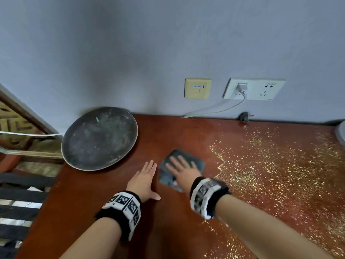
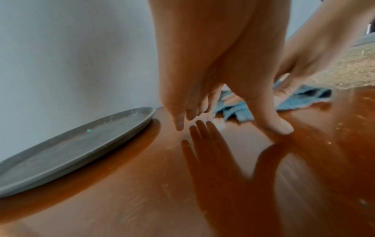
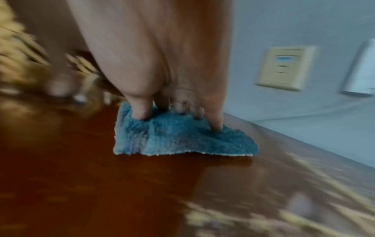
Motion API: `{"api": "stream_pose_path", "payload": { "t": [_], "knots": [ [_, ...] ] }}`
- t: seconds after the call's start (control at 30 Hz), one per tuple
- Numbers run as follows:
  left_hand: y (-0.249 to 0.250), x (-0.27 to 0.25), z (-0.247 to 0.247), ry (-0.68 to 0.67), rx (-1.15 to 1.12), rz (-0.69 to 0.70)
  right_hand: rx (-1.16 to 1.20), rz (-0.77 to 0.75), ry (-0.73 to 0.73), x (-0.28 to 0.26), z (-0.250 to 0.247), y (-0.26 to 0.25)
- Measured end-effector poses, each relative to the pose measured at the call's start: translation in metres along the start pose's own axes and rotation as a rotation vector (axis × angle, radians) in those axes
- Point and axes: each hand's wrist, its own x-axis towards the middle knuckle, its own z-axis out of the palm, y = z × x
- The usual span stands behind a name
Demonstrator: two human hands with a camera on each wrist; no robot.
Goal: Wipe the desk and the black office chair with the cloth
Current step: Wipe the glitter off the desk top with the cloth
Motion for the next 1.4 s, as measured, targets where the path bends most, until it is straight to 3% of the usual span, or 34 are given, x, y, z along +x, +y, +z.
{"api": "stream_pose_path", "payload": {
  "t": [0.1, 0.3, 0.37, 0.57, 0.63, 0.83, 0.9, 1.0, 1.07, 1.3, 1.4],
  "knots": [
    [-0.002, 0.007, -0.003, -0.003, 0.013, -0.029, -0.051, -0.118, -0.028, 0.003, 0.002, -0.013],
    [-0.015, 0.012, -0.012, -0.014, 0.016, -0.060, 0.058, 0.138, 0.013, 0.016, -0.035, 0.072],
    [-0.016, 0.015, -0.016, -0.016, 0.010, -0.058, 0.052, 0.154, 0.012, 0.016, -0.036, 0.077],
    [-0.007, 0.043, -0.038, 0.004, 0.004, -0.010, -0.074, -0.154, -0.051, 0.018, -0.019, 0.023],
    [-0.003, 0.050, -0.040, 0.010, 0.000, 0.005, -0.025, -0.103, -0.037, 0.030, -0.031, 0.043],
    [0.008, 0.059, -0.025, 0.003, -0.025, 0.014, 0.127, 0.265, 0.035, 0.045, -0.055, 0.141],
    [0.012, 0.062, -0.024, 0.025, -0.036, 0.008, 0.149, 0.259, 0.034, 0.046, -0.054, 0.129],
    [0.025, 0.073, -0.027, 0.063, -0.056, 0.030, 0.098, 0.080, 0.035, 0.046, -0.045, 0.081],
    [0.036, 0.080, -0.026, 0.076, -0.078, 0.047, 0.119, 0.054, 0.046, 0.050, -0.045, 0.077],
    [0.045, 0.084, -0.017, 0.068, -0.080, 0.044, 0.311, 0.497, 0.048, 0.037, -0.059, 0.192],
    [0.045, 0.085, -0.017, 0.066, -0.092, 0.040, 0.330, 0.551, 0.078, 0.034, -0.057, 0.194]
  ]
}}
